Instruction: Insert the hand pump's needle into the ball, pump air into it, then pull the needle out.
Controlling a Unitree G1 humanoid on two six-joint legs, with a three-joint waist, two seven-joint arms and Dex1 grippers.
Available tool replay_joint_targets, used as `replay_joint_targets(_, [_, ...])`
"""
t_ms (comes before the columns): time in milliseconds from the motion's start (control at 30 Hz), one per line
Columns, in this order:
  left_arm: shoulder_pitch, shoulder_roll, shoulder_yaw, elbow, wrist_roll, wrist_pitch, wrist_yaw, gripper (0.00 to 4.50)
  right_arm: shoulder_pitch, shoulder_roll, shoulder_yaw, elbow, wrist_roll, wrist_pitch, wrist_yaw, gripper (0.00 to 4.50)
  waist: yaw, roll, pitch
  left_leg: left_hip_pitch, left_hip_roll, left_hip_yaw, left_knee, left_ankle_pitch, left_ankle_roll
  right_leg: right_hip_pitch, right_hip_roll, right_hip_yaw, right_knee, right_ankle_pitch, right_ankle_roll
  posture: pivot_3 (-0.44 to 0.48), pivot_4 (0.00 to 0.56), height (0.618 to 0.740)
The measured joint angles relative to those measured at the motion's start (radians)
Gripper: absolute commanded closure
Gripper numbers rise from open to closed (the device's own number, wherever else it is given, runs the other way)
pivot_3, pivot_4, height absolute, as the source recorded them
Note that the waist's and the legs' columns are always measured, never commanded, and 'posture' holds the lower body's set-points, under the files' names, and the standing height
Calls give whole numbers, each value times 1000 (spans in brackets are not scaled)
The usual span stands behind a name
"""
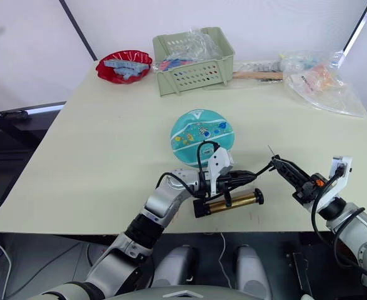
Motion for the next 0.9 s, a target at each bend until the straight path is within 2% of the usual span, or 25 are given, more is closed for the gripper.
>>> replay_joint_targets(433, [9,4,0,0,3,0,1,4500,22,-17,28,10,-175,-74,94,3450,0,0,0,0,0,0,0,0,0,0,0,0,0,0,1,0,150,740])
replay_joint_targets(900, [18,6,-2,0,6,0,-3,4500,-1,15,29,85,-225,-99,91,3450,0,0,0,0,0,0,0,0,0,0,0,0,0,0,0,0,150,740])
